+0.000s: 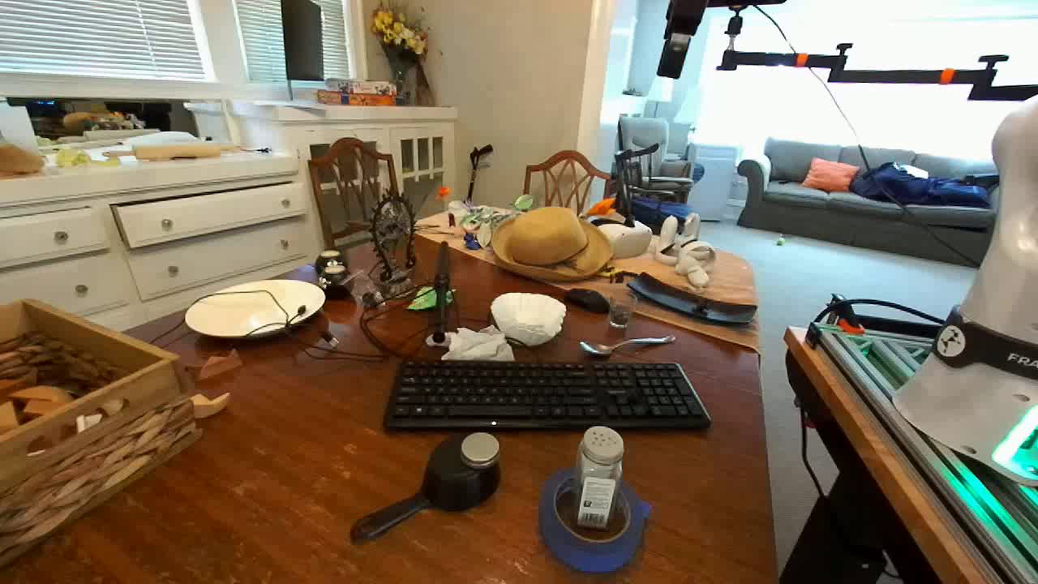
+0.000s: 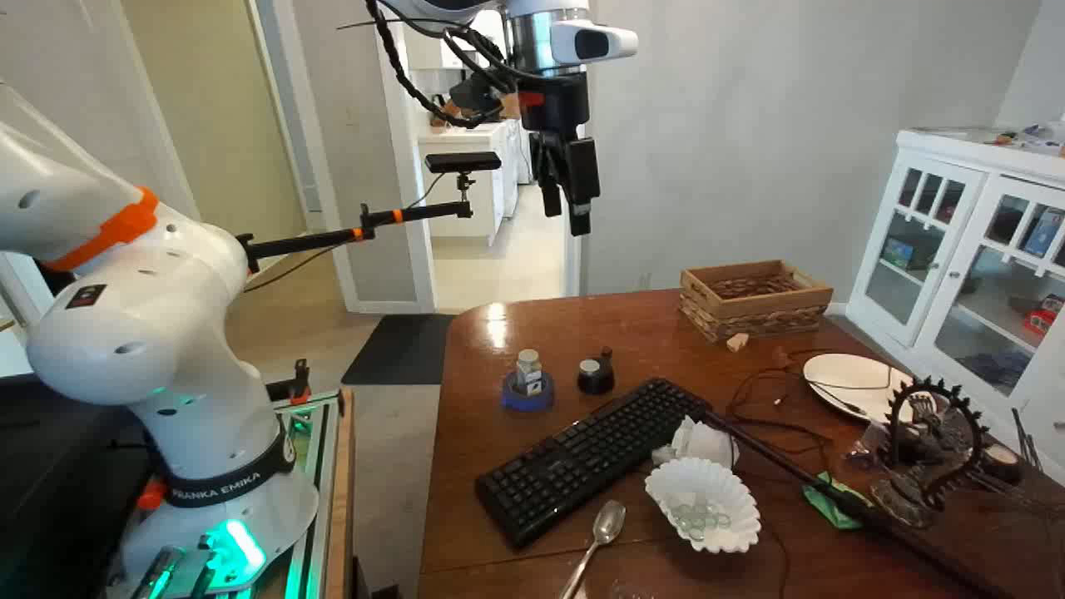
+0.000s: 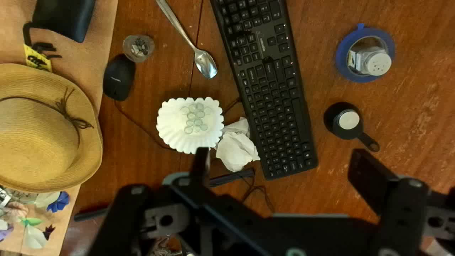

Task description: Remove the silver lid from the black pot, put the lid on the container and put the black pot in an upright position

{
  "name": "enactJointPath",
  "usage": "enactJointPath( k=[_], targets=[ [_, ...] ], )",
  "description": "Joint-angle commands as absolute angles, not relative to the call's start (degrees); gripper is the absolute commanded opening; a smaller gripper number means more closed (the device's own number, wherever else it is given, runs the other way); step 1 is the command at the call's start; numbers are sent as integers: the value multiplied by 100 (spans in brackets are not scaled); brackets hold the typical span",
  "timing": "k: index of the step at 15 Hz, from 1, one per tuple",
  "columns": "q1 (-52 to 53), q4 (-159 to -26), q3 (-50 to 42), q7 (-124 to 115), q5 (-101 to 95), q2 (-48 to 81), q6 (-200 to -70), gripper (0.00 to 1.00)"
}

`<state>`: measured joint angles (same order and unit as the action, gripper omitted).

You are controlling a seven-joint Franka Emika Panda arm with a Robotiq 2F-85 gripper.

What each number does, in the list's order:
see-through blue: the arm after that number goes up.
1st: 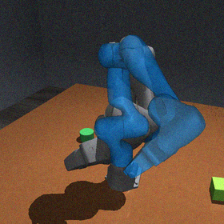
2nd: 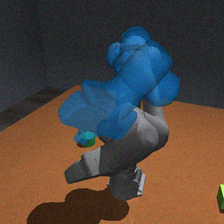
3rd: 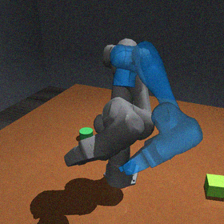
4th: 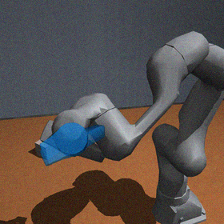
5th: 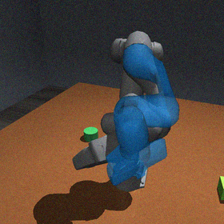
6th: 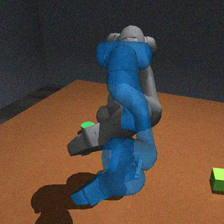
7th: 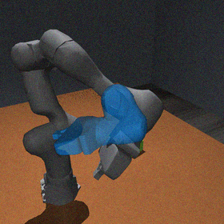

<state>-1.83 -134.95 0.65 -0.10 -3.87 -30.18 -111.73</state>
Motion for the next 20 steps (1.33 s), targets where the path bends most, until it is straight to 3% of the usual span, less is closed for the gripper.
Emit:
enactJointPath(
  k=[1,20],
  targets=[
    [-149,-13486,38,-25,-402,-3015,-11162,100],
    [-34,-13683,153,12,-408,-2950,-11326,100]
  ],
)
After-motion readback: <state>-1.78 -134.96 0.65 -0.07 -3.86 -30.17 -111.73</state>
